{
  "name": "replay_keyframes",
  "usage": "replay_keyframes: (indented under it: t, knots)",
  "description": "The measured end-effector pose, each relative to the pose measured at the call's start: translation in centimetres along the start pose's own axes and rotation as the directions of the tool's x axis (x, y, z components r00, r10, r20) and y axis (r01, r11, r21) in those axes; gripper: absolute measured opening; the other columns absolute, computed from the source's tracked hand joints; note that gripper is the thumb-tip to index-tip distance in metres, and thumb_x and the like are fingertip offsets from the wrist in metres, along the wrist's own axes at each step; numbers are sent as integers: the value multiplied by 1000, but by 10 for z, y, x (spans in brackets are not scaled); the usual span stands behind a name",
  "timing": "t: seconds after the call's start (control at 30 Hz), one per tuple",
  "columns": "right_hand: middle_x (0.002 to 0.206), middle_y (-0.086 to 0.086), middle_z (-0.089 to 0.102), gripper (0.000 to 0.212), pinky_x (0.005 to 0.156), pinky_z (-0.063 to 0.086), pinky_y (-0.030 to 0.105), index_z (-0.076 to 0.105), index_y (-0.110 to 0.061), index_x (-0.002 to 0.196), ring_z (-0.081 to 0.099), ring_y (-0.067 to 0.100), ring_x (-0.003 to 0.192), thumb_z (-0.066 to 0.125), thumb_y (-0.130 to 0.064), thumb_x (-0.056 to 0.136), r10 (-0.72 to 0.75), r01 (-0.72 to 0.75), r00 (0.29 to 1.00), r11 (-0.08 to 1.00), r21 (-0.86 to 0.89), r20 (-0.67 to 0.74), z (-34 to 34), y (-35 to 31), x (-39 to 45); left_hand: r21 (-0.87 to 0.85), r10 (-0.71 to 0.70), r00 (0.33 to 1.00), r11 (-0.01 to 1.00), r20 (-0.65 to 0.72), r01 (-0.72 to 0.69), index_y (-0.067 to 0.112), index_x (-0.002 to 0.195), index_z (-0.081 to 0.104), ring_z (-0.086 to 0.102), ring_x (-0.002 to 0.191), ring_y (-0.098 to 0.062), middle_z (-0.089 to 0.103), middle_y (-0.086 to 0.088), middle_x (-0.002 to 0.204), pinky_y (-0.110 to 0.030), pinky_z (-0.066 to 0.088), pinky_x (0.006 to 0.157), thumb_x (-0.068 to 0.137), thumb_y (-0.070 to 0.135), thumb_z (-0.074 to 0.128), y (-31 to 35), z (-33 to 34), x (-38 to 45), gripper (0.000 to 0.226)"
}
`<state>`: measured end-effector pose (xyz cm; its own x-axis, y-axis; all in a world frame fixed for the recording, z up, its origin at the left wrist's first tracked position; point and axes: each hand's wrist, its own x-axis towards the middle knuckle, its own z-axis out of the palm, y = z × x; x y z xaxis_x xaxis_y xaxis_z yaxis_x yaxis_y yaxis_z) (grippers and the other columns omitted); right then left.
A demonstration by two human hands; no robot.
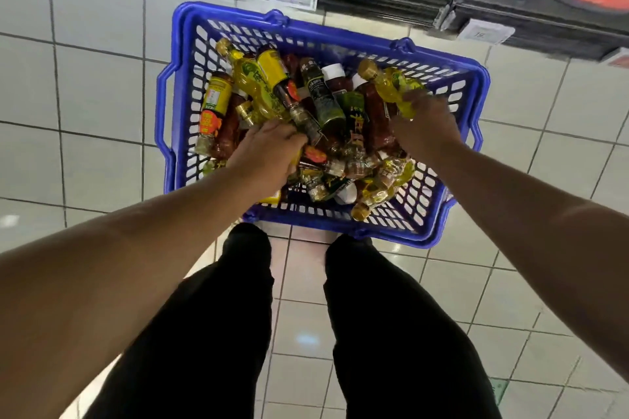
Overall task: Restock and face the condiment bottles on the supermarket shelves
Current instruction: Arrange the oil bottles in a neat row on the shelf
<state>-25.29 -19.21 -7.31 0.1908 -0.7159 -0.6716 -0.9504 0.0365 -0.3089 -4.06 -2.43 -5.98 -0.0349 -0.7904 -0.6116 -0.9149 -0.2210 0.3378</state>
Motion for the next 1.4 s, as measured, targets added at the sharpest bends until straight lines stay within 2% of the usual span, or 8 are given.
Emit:
replay_keyframes:
  t: [0.3,0.53,0.7,0.87,1.0,1.13,1.3,1.4]
  knots:
    - [155,19,37,90,115,36,55,27,-8,156,37,40,142,56,-62,91,105,-126,986,977,-172,-129,45,-24,48,-8,61,996,998,-67,-61,19,147,51,40,137,-27,51,-7,145,-44,34,117,82,23,82,3,10,20,72]
    - [119,16,61,65,74,42,36,53,-5,131,60,33,101,55,-60,97,50,-106,969,969,-225,-241,37,-20,55,-85,123,973,986,-197,-142,11,141,57,45,134,-31,56,-10,139,-48,28,120,79,13,79,7,11,3,66]
    - [103,20,64,34,72,44,36,63,1,113,62,35,93,59,-30,99,-175,136,978,946,-293,-113,5,-9,22,-157,29,972,985,-234,-67,8,140,55,42,138,-32,52,-13,142,-46,25,121,84,15,73,24,-1,-13,59]
    - [80,-2,55,27,60,35,22,60,-19,93,47,16,65,57,-46,94,-168,151,968,983,-102,-187,-37,-35,-39,-269,-37,976,963,-213,-22,9,154,34,37,142,-31,43,-13,151,-42,26,120,84,30,76,52,-26,-28,84]
    - [65,-9,56,31,45,35,5,61,-17,76,57,-2,53,58,-41,96,-187,192,981,974,120,-57,-66,-70,-96,-409,-95,971,912,-217,-2,22,160,16,33,146,-31,32,-11,158,-51,33,118,71,39,87,80,-48,-39,115]
    - [95,6,76,31,82,63,42,70,-19,101,75,20,87,61,-48,94,-111,-3,968,890,456,223,-68,-90,-136,-579,-129,968,815,-217,-21,29,146,26,53,128,-24,53,-2,140,-49,51,103,65,53,85,100,-57,-47,103]
    - [122,3,73,50,89,61,39,64,-20,129,70,22,113,73,-12,80,-288,-271,735,706,654,614,-70,-47,-130,-789,-258,944,614,-206,-4,32,126,46,68,84,1,66,17,97,-13,55,63,76,25,80,93,-47,-55,61]
    - [112,8,71,35,88,59,38,66,-9,122,69,25,110,67,-5,87,40,-512,800,566,646,599,-44,8,-102,-820,-266,957,569,-118,57,29,127,46,63,74,6,62,17,91,-12,46,57,65,32,71,81,-35,-57,67]
